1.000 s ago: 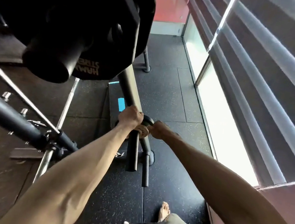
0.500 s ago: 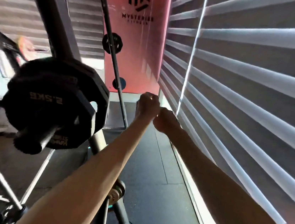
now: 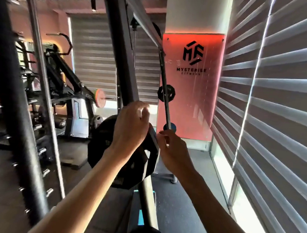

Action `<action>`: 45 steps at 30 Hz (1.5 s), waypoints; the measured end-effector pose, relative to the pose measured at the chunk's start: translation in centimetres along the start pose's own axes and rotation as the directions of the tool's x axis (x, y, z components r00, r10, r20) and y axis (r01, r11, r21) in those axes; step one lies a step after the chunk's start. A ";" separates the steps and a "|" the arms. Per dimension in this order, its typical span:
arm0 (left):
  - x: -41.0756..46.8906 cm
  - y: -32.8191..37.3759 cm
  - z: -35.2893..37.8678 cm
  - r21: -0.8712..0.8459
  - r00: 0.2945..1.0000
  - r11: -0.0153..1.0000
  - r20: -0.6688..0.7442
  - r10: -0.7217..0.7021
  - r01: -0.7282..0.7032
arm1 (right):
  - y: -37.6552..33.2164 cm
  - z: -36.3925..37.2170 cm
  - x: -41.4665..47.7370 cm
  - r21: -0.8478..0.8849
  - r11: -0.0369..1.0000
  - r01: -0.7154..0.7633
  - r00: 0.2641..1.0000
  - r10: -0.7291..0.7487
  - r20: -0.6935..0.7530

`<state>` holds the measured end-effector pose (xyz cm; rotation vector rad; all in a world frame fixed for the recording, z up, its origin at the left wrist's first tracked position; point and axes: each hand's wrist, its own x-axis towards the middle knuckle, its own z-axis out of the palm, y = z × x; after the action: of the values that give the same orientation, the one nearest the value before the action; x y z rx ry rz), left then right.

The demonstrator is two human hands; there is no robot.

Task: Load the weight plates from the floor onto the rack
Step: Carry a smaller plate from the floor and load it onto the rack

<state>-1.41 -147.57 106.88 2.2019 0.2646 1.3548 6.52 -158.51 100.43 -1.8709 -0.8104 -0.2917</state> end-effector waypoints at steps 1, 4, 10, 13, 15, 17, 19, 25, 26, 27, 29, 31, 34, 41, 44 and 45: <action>0.0 -1.3 -1.3 0.053 0.999 0.998 -0.039 0.015 -0.013 | -0.4 1.0 -0.1 0.017 1.000 0.019 1.000 -0.019 0.025; -0.2 -6.0 -4.0 0.151 0.996 0.988 -0.084 0.027 -0.014 | -1.2 3.6 -0.3 0.022 0.996 0.089 0.996 -0.089 0.013; -1.5 -13.1 -4.5 0.112 0.998 0.993 0.056 0.033 -0.039 | -1.8 7.4 -2.0 -0.101 0.990 0.100 0.978 -0.116 -0.173; -1.9 -15.5 -3.9 0.075 0.989 0.995 0.136 0.059 -0.070 | -0.8 8.5 -2.4 -0.055 0.993 0.105 0.962 -0.115 -0.246; -2.3 -16.5 -3.6 0.050 0.985 0.997 0.165 0.052 -0.061 | 0.2 8.9 -2.5 0.023 0.993 0.113 0.962 -0.103 -0.252; -2.6 -16.9 -3.4 0.012 0.983 0.998 0.169 0.066 -0.069 | 1.1 9.3 -2.8 0.094 0.989 0.112 0.965 -0.085 -0.246; -2.6 -17.0 -3.3 -0.024 0.984 0.998 0.163 0.068 -0.065 | 1.8 9.8 -3.2 0.153 0.983 0.102 0.967 -0.062 -0.249; -2.1 -17.4 -3.0 -0.054 0.984 0.992 0.127 0.124 -0.117 | 2.4 11.0 -3.8 0.158 0.986 0.061 0.956 -0.012 -0.292; -2.1 -17.5 -2.9 -0.068 0.986 0.990 0.106 0.130 -0.124 | 2.4 11.0 -3.6 0.168 0.983 0.073 0.951 -0.018 -0.309; -2.2 -17.6 -2.8 -0.090 0.988 0.988 0.082 0.133 -0.126 | 2.4 11.0 -3.4 0.170 0.982 0.077 0.946 -0.018 -0.324; -2.6 -17.8 -2.6 -0.136 0.991 0.983 0.041 0.127 -0.121 | 2.4 11.0 -2.9 0.167 0.985 0.054 0.942 0.005 -0.337; -2.7 -17.9 -2.3 -0.164 0.993 0.980 0.017 0.115 -0.110 | 2.5 11.1 -2.5 0.169 0.985 0.031 0.941 0.029 -0.337; -2.7 -17.9 -2.1 -0.166 0.992 0.978 -0.015 0.128 -0.129 | 2.9 11.4 -2.1 0.170 0.984 0.054 0.937 0.009 -0.348; -3.2 -18.0 -1.5 -0.196 0.992 0.975 -0.086 0.093 -0.108 | 3.2 11.2 -1.3 0.150 0.986 0.076 0.935 -0.018 -0.353; -3.4 -18.0 -1.3 -0.211 0.991 0.972 -0.110 0.079 -0.101 | 3.1 11.2 -0.9 0.119 0.989 0.090 0.928 -0.040 -0.371; -3.4 -18.1 -1.2 -0.199 0.990 0.975 -0.119 0.080 -0.103 | 3.1 11.3 -0.9 0.110 0.989 0.094 0.925 -0.046 -0.377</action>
<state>-2.08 -133.44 94.99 1.9933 0.0600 1.4859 6.12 -149.66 92.76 -1.6020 -0.6173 -0.6083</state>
